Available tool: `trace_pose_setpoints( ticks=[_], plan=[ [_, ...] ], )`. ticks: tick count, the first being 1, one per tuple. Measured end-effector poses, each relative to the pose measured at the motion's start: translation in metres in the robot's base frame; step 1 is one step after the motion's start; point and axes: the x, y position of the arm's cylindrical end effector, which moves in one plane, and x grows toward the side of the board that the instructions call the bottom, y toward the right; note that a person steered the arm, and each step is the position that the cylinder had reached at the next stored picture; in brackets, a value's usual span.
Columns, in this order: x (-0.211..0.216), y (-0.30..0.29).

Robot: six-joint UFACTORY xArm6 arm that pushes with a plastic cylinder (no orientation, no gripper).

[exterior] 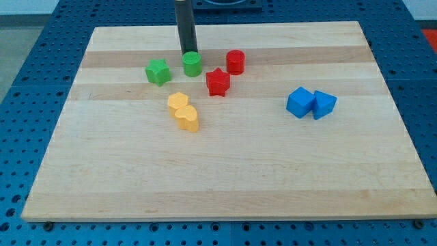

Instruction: Push the green star close to the green circle

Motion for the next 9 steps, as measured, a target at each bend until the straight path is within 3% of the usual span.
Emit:
trace_pose_setpoints(
  ticks=[6,9],
  plan=[
    [0.033,-0.046],
    [0.025,-0.099]
  ],
)
